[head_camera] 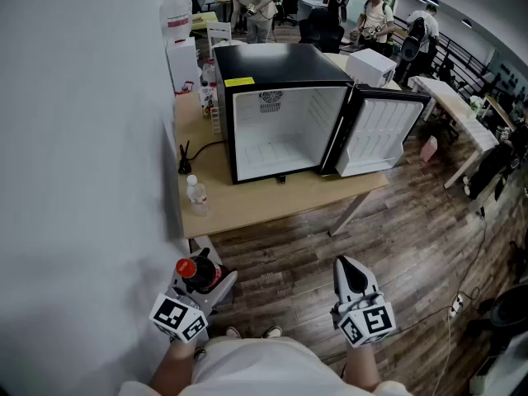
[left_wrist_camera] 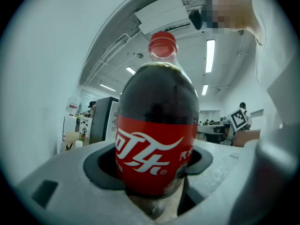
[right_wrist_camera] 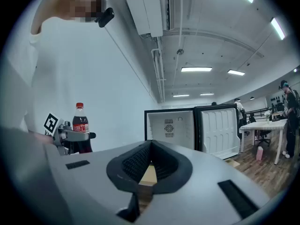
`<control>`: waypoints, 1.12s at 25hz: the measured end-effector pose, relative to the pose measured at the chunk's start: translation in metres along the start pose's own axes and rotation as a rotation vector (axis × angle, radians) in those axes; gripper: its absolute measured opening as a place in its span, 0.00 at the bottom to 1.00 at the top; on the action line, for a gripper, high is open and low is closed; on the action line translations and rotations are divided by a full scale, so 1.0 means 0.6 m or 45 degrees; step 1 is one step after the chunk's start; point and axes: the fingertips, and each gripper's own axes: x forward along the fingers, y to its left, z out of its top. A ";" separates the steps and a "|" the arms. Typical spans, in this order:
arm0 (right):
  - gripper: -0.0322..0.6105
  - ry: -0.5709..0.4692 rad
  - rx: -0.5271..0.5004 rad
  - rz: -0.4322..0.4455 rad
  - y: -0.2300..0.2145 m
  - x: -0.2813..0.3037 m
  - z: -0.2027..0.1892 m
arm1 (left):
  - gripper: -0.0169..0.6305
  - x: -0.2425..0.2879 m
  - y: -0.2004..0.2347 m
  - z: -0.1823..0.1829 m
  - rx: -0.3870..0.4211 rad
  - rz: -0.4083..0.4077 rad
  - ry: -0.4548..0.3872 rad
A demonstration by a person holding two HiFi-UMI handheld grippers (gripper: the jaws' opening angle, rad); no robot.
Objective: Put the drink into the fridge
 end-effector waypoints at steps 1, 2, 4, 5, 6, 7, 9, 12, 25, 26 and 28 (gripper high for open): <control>0.05 0.006 0.003 0.002 -0.004 -0.002 -0.005 | 0.54 0.003 -0.005 -0.001 -0.003 -0.003 -0.002; 0.05 0.011 0.007 0.004 -0.007 -0.005 -0.010 | 0.54 0.005 -0.009 -0.003 -0.006 -0.006 -0.003; 0.05 0.019 0.013 0.008 -0.015 -0.010 -0.019 | 0.54 0.010 -0.017 -0.006 -0.007 -0.004 -0.004; 0.05 0.021 0.017 0.011 -0.018 -0.013 -0.023 | 0.54 0.011 -0.020 -0.008 -0.005 -0.001 -0.003; 0.05 0.022 0.020 0.015 -0.021 -0.016 -0.027 | 0.54 0.012 -0.024 -0.011 0.000 0.000 -0.002; 0.05 0.023 0.026 0.020 -0.023 -0.019 -0.032 | 0.54 0.014 -0.027 -0.014 0.007 -0.001 -0.001; 0.05 0.021 0.056 0.040 -0.029 -0.023 -0.041 | 0.54 0.019 -0.032 -0.021 0.013 -0.001 0.004; 0.05 0.002 0.140 0.085 -0.034 -0.027 -0.049 | 0.54 0.028 -0.039 -0.029 -0.006 0.002 0.030; 0.05 0.098 0.159 0.013 -0.130 0.092 -0.072 | 0.54 0.204 0.035 -0.058 -0.075 -0.110 0.068; 0.05 0.104 0.153 0.005 -0.142 0.114 -0.068 | 0.54 0.227 0.047 -0.057 -0.078 -0.124 0.065; 0.05 0.111 0.131 0.006 -0.158 0.161 -0.055 | 0.54 0.270 0.072 -0.053 -0.076 -0.153 0.057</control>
